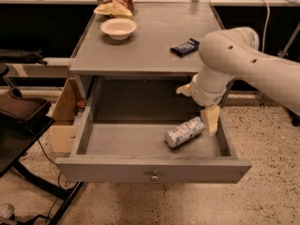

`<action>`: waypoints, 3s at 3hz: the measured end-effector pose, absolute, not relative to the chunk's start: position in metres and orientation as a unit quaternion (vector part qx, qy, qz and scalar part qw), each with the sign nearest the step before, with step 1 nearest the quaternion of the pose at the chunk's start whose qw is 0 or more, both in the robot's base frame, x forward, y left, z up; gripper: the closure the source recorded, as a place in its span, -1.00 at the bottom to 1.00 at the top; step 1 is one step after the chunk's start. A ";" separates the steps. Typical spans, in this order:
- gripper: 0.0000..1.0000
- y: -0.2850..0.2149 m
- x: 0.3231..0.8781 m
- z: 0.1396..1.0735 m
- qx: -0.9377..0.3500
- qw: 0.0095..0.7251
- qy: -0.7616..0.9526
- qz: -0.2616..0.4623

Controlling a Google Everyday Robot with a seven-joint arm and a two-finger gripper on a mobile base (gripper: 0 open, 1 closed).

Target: Pick blue plastic bottle from top drawer and place on counter

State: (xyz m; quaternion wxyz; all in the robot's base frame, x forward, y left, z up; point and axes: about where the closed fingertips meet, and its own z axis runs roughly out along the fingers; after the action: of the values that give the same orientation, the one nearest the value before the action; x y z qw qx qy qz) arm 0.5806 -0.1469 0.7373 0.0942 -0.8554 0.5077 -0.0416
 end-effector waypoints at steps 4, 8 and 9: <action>-1.00 -0.146 0.610 0.638 -0.880 0.083 0.467 0.002; 0.37 -0.156 0.604 0.620 -0.871 0.082 0.485 -0.002; 0.83 -0.156 0.604 0.620 -0.871 0.081 0.485 -0.002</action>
Offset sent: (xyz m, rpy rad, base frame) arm 0.0552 0.0166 -0.0734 0.1178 0.0401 0.1505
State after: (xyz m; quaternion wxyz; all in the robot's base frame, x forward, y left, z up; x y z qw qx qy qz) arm 0.6037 -0.1563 0.6203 0.0815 -0.8709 0.4846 -0.0016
